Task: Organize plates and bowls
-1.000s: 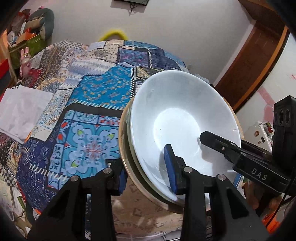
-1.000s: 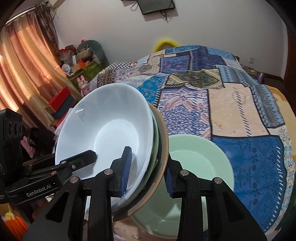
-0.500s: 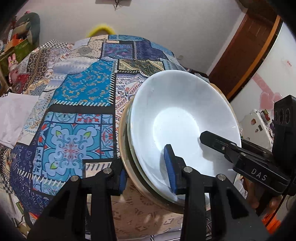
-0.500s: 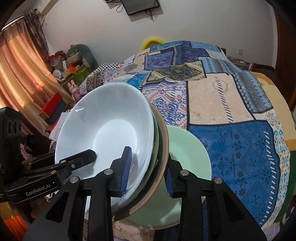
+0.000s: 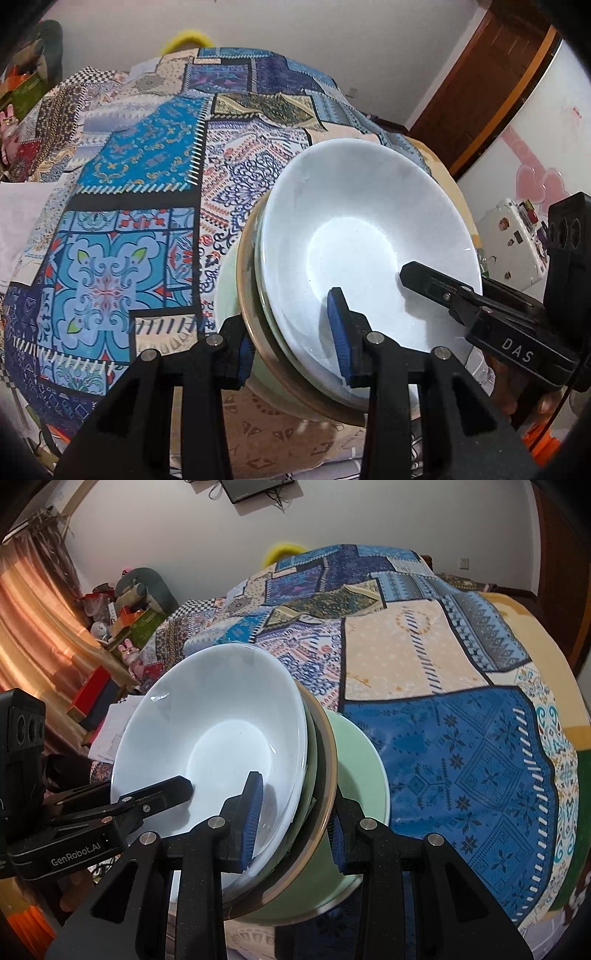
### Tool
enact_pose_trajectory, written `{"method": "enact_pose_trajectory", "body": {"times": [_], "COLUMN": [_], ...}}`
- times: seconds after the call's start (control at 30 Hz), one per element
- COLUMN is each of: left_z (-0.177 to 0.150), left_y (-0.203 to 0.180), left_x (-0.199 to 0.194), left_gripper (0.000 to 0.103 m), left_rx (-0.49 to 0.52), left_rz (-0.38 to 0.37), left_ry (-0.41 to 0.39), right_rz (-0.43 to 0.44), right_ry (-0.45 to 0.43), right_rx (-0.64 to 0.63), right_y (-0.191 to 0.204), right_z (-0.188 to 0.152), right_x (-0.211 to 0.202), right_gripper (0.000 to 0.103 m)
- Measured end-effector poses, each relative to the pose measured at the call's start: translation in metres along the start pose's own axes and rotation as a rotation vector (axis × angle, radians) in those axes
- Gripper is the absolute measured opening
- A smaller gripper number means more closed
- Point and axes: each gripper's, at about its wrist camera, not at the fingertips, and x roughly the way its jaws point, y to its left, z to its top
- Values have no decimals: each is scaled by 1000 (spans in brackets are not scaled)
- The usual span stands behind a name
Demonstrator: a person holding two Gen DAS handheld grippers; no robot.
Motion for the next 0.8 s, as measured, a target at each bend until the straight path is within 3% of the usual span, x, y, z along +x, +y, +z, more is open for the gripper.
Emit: {"method": "enact_pose_trajectory", "body": {"times": [0.57,0.7,0.8], "left_z": [-4,-5,-4], "left_y": [1,1,2], "left_x": [24,20,7], "left_gripper": [36,36,36], "left_rx": [5,19,32], "left_rz": [-2,9,52], "left_ry": [53,35,-22], "right_rz": [3,-7,-49], "right_ry": [32,14,-23], "right_rx": [11,-1,-33], "right_y": [-10,-9,-4], "right_z": [-6,-8,-9], "right_x": [9,5,-5], "right_gripper": [31,32,36]}}
